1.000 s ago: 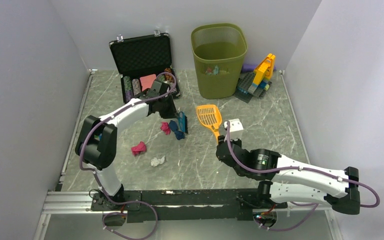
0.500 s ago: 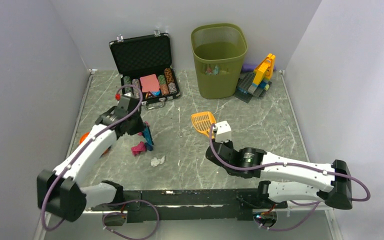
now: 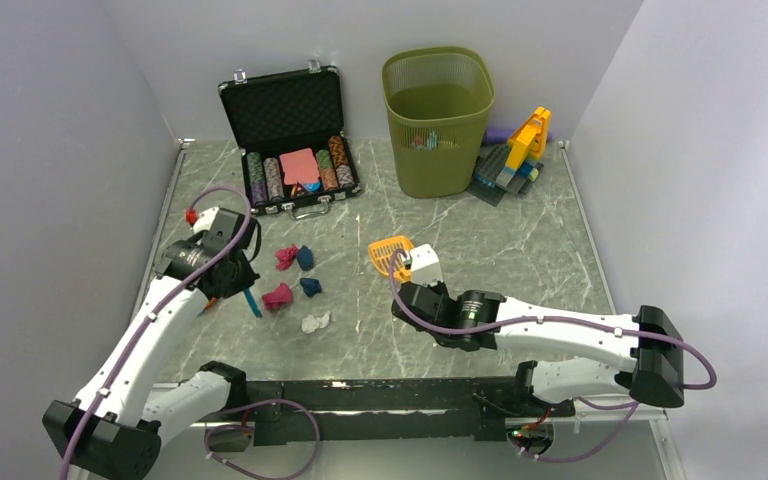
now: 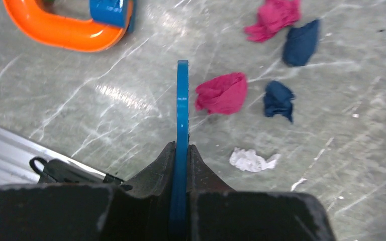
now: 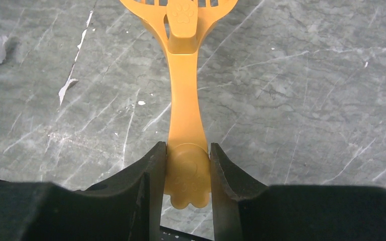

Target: Sweep away the paper scraps from the table

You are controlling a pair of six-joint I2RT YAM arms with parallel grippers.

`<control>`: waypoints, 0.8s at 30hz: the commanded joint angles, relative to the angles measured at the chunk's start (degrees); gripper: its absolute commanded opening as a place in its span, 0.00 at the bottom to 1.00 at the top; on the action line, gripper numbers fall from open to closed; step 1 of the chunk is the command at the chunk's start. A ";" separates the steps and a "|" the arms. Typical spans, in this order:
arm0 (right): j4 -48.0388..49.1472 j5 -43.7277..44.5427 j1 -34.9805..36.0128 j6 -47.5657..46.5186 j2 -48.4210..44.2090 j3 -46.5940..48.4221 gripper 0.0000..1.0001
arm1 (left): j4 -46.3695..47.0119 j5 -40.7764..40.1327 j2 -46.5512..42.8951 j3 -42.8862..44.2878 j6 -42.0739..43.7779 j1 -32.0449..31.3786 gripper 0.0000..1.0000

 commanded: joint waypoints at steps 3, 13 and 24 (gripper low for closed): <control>-2.94 -2.64 0.02 -2.27 3.80 6.30 0.00 | 0.69 -0.60 0.17 -7.02 -4.83 0.57 0.09; -2.21 -3.77 0.05 -1.07 1.39 4.23 0.00 | 22.13 13.89 7.20 -10.04 -0.27 -0.14 0.00; -1.48 -4.00 -0.02 -0.12 0.59 2.62 0.00 | 2.05 2.28 1.83 -2.47 -6.61 -0.44 0.00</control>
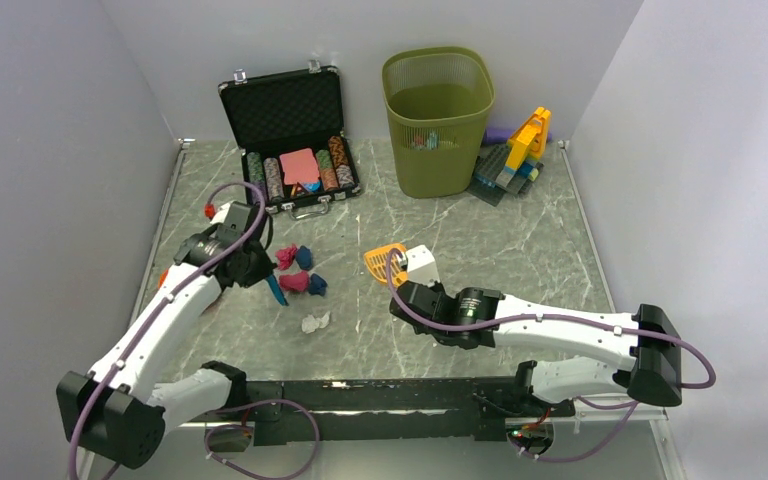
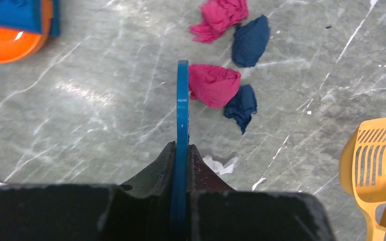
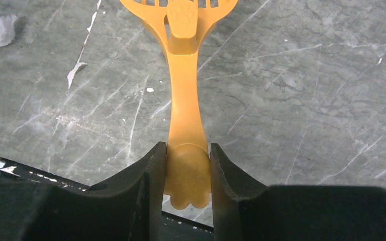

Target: Sweep away the paper scraps from the table

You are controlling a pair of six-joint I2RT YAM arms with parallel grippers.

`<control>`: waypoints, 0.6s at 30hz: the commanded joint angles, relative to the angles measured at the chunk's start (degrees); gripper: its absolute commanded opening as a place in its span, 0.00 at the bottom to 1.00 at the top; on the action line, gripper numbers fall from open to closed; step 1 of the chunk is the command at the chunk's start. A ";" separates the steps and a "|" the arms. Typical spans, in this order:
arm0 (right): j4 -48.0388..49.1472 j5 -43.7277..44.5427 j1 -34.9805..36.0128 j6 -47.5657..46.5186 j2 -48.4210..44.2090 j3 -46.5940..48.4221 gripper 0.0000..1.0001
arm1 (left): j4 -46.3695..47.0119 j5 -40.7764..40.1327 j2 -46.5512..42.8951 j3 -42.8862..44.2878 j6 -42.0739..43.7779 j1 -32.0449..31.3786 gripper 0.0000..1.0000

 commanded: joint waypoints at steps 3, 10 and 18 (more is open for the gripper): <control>2.16 0.02 0.02 0.49 -0.84 -0.16 0.00 | -14.26 -3.26 -7.00 0.83 -7.90 -0.76 0.00; 3.63 -0.16 0.01 0.18 0.95 0.74 0.00 | -14.70 3.12 -12.15 -3.99 -19.50 -8.55 0.00; 2.90 0.51 0.06 0.72 0.19 0.10 0.00 | -7.86 3.09 -11.43 -6.28 -33.80 -24.94 0.00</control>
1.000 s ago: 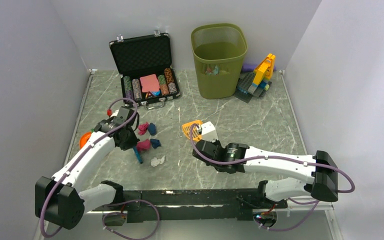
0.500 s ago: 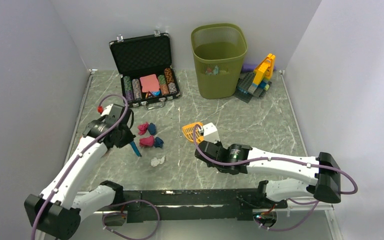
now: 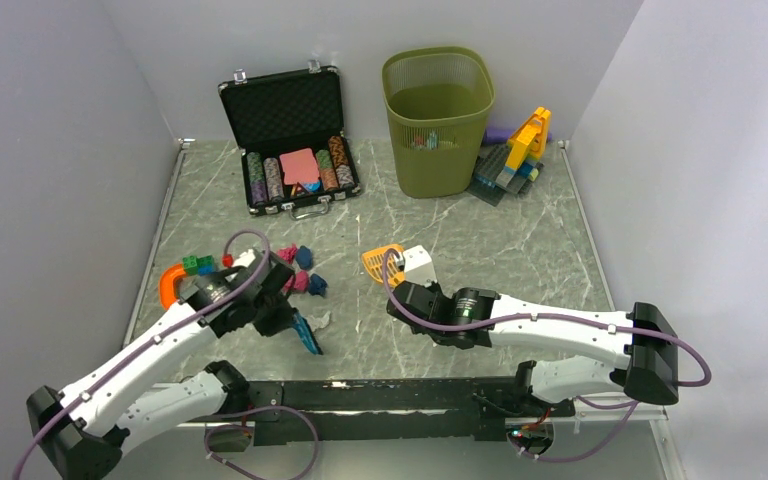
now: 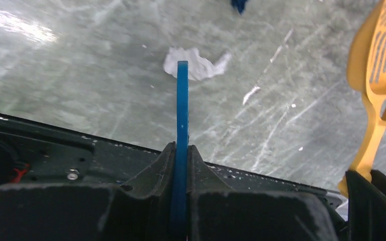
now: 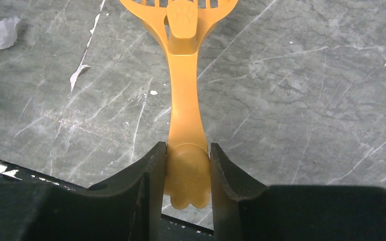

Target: Sweep away the paper scraps from the table

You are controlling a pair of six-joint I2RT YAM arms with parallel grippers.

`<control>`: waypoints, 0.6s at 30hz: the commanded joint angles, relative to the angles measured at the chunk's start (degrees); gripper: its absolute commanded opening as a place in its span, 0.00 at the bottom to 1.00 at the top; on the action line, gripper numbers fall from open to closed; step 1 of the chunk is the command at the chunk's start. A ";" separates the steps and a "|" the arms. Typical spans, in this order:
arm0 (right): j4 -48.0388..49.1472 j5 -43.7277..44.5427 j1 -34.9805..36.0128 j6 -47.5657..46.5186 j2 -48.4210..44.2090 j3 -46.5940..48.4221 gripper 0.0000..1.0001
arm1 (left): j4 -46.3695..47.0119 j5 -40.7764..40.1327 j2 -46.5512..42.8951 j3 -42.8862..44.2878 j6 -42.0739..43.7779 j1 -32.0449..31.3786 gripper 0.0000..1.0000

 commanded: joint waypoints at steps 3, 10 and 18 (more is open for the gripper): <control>1.10 1.09 0.03 0.73 -1.95 -0.07 0.00 | 5.64 -3.77 5.27 5.31 -6.61 -11.38 0.00; 0.18 1.65 -0.03 0.73 -1.84 0.23 0.00 | -3.23 -10.79 21.27 15.67 -3.28 -17.99 0.00; -0.18 1.91 -0.01 0.73 -1.93 0.10 0.00 | -2.82 -15.78 23.04 13.85 -2.91 -18.26 0.00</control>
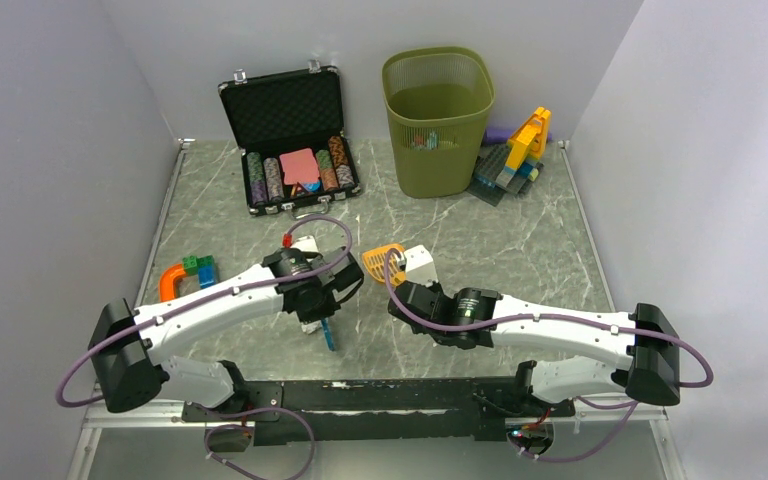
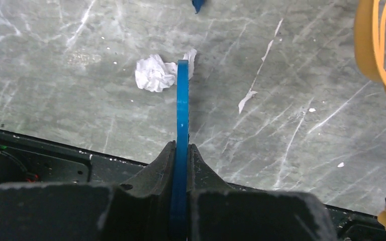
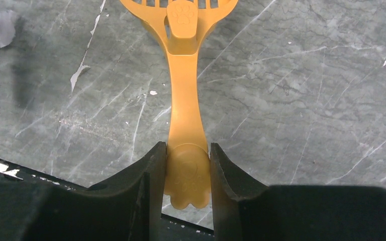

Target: Sweep away the paper scraps from the table

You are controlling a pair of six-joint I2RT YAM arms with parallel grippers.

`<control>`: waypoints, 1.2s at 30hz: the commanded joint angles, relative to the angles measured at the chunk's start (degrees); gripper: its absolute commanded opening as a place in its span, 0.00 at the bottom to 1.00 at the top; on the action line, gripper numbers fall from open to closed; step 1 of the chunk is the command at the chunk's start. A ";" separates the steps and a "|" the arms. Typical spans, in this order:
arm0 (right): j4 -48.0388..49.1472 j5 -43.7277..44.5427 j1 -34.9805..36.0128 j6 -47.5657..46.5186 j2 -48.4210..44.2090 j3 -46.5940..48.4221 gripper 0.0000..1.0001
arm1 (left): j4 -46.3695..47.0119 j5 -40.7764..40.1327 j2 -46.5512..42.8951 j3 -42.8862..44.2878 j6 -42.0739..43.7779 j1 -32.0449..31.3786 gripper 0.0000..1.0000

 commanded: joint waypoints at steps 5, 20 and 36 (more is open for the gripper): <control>0.24 1.80 -0.03 0.22 -1.11 0.44 0.00 | 4.80 -11.86 -4.34 -3.82 10.06 -0.30 0.00; -0.77 1.31 -0.01 -0.41 -0.81 2.22 0.00 | 23.35 -23.73 -8.18 -8.05 31.06 4.70 0.00; -12.55 -20.23 0.14 -14.67 10.05 14.41 0.00 | 15.21 -0.96 -5.36 7.34 51.17 22.70 0.00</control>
